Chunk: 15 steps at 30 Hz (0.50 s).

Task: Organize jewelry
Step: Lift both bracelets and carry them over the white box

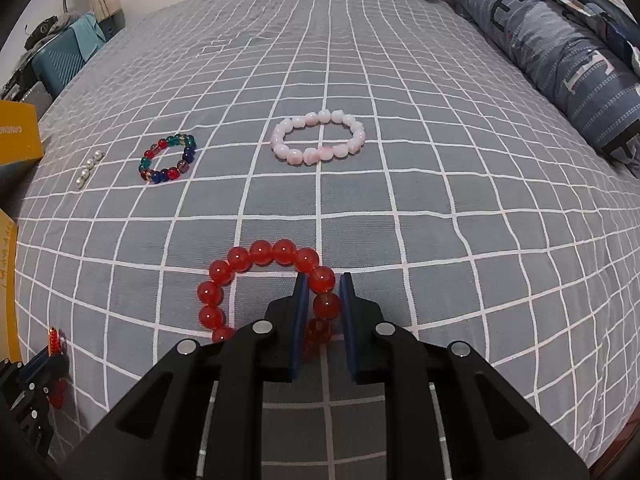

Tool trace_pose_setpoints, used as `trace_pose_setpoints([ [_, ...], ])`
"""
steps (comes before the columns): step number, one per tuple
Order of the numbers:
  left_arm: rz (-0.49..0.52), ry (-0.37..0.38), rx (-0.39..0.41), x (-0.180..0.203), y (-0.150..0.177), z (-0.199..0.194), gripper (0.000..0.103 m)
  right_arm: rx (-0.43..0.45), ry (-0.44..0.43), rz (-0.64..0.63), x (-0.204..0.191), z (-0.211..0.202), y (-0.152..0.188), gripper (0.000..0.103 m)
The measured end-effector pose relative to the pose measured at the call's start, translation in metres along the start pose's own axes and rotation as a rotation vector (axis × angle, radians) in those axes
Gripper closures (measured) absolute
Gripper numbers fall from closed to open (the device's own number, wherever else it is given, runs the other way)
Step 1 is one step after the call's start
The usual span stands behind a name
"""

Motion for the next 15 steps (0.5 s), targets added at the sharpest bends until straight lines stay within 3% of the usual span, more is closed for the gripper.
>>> trace_pose_setpoints([
  [15, -0.015, 0.02, 0.016, -0.004, -0.02, -0.017, 0.093, 0.053, -0.034, 0.009, -0.007, -0.029, -0.012, 0.089],
])
Point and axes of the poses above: each gripper's, at about its wrist camera, not at the fingertips, and z roughly the way its jaws point, x to its right, y to its underside, the point moved 1 cm from there along z, roughly the way its jaws point, and after that the axes turned 12 degrees about x, right-handed, at the moved point
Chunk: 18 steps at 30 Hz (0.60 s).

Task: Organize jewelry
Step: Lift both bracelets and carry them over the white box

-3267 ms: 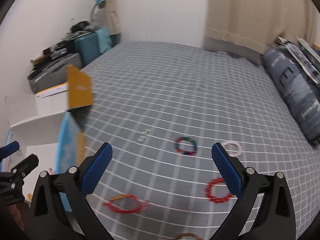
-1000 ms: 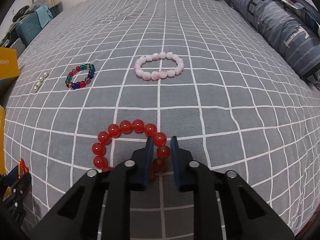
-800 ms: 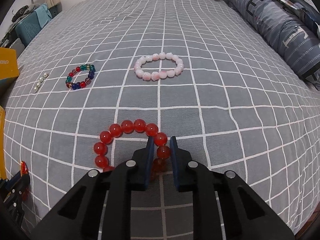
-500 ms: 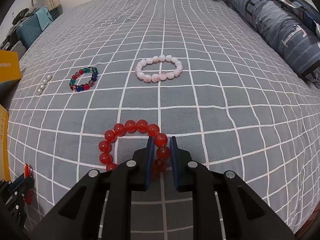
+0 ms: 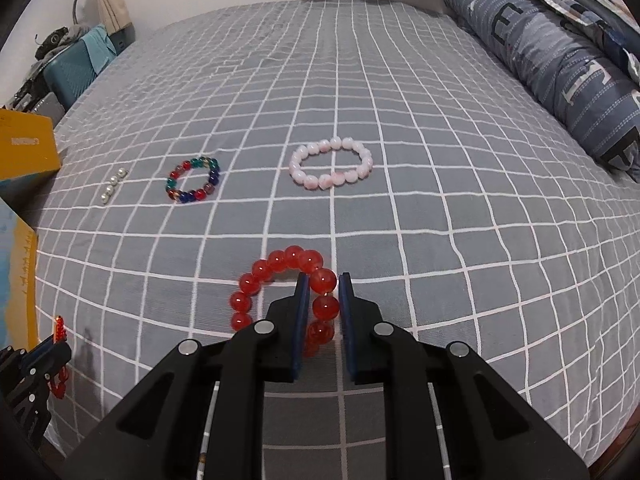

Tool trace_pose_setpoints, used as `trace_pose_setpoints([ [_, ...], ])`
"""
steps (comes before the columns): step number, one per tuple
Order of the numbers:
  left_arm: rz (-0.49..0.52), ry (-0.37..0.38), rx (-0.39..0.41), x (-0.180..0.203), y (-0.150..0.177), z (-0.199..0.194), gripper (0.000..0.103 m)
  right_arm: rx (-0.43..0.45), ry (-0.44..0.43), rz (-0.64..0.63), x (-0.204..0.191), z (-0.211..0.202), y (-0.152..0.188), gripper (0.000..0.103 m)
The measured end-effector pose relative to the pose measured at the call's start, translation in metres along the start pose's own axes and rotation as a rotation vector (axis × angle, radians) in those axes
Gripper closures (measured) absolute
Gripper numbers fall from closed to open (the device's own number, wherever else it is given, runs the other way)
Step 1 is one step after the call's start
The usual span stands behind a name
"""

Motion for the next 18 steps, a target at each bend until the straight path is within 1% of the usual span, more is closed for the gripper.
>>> trace_pose_setpoints([
  [10, -0.025, 0.024, 0.031, -0.008, -0.027, -0.02, 0.093, 0.046, -0.023, -0.005, -0.008, -0.024, -0.011, 0.089],
  [18, -0.014, 0.011, 0.069, -0.011, -0.046, -0.033, 0.093, 0.079, -0.035, -0.011, -0.015, -0.038, -0.02, 0.09],
])
Point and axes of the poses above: each gripper's, at about its wrist camera, not at the fingertips, and z roughly the way its jaws point, x to its right, y to its underside, the point moved 1 cm from there along z, roughly the way its jaws point, and after that the axes turned 12 degrees about x, right-handed, at the moved point
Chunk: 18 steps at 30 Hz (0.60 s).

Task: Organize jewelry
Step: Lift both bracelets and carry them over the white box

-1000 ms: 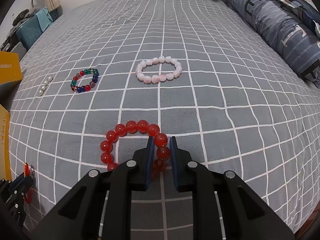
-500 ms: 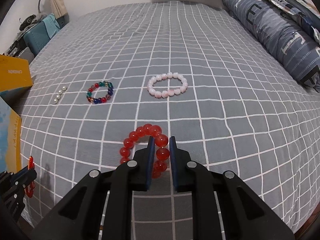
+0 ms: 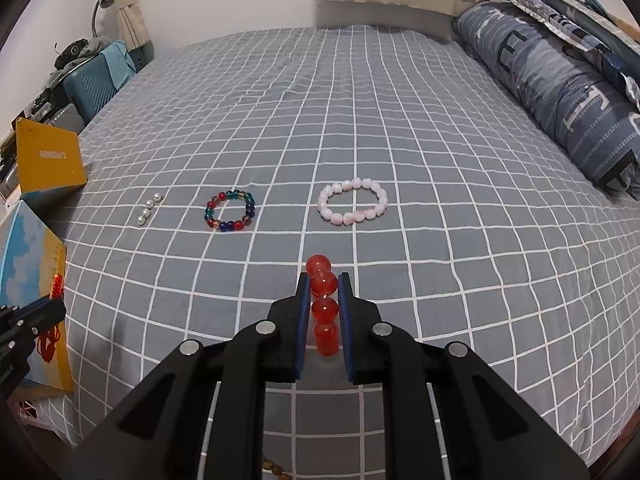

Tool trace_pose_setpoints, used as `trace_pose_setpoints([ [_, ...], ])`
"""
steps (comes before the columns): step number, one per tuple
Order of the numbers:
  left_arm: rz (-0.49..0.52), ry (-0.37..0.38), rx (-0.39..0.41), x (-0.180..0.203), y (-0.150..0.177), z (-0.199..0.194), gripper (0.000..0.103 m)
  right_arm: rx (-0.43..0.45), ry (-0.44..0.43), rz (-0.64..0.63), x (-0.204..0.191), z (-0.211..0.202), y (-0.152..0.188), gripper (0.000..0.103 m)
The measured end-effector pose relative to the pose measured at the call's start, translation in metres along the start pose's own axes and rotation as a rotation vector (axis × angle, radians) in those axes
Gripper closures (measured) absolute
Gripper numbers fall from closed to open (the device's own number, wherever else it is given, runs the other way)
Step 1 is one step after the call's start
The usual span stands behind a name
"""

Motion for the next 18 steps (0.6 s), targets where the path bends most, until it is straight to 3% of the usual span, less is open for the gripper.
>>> trace_pose_setpoints([
  [13, 0.001, -0.045, 0.041, -0.01, -0.019, -0.014, 0.093, 0.037, -0.018, -0.011, -0.016, -0.019, -0.019, 0.09],
  [18, 0.013, -0.103, 0.088, -0.018, -0.028, -0.025, 0.093, 0.059, -0.026, -0.018, -0.027, -0.029, -0.029, 0.09],
])
Point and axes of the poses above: each gripper's, at about its wrist camera, not at the fingertips, and z roughly the way its jaws point, x to its right, y to its underside, the point moved 1 cm from there along z, roughly the way its jaws point, and after that the axes turned 12 degrees about x, right-handed, at the moved point
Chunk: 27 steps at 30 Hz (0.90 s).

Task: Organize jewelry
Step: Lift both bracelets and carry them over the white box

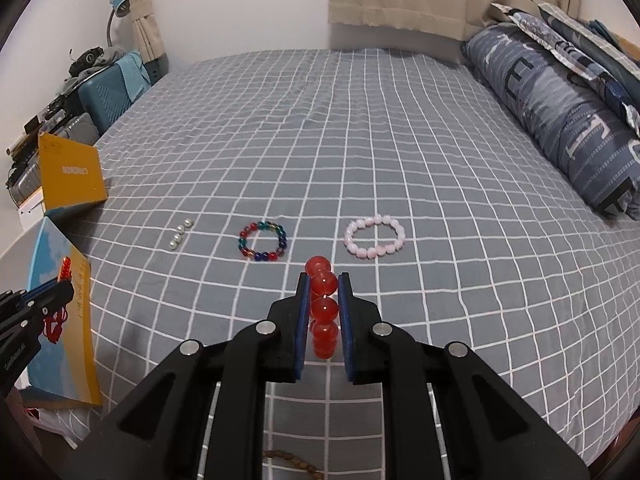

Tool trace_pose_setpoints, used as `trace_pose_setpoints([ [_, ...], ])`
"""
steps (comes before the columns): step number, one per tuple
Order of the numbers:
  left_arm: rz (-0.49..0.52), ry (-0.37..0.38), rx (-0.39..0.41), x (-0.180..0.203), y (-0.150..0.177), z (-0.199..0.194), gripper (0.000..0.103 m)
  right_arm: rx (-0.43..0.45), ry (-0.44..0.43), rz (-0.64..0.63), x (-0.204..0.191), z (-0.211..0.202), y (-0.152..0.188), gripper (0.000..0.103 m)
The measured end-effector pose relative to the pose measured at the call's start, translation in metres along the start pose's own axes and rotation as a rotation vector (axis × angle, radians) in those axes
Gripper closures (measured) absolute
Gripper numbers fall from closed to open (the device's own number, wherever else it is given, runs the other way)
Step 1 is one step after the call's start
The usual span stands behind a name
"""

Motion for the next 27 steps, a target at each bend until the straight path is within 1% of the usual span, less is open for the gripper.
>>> trace_pose_setpoints([
  [9, -0.016, -0.064, 0.037, -0.03, -0.012, -0.023, 0.093, 0.047, -0.052, -0.034, -0.038, -0.02, -0.021, 0.09],
  [15, -0.048, -0.12, 0.06, -0.064, -0.017, -0.043, 0.093, 0.084, -0.121, -0.084, -0.083, -0.037, -0.036, 0.09],
  [18, -0.068, -0.163, 0.071, -0.087, -0.015, -0.054, 0.093, 0.101, -0.165, -0.102, -0.105, -0.043, -0.041, 0.09],
  [22, -0.104, -0.228, 0.078, -0.119, -0.011, -0.069, 0.093, 0.11, -0.24, -0.14, -0.146, -0.05, -0.043, 0.09],
  [25, -0.131, -0.303, 0.083, -0.148, -0.004, -0.081, 0.093, 0.113, -0.291, -0.175, -0.18, -0.052, -0.041, 0.09],
  [27, -0.152, -0.338, 0.074, -0.165, 0.0, -0.087, 0.093, 0.11, -0.331, -0.194, -0.205, -0.054, -0.039, 0.09],
])
Point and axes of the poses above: each gripper's, at about its wrist camera, not at the fingertips, and z roughly the way its jaws point, x to its right, y to its underside, the point moved 1 cm from there along z, roughly the way its jaws point, and after that the axes turned 12 degrees about x, right-handed, at the moved point
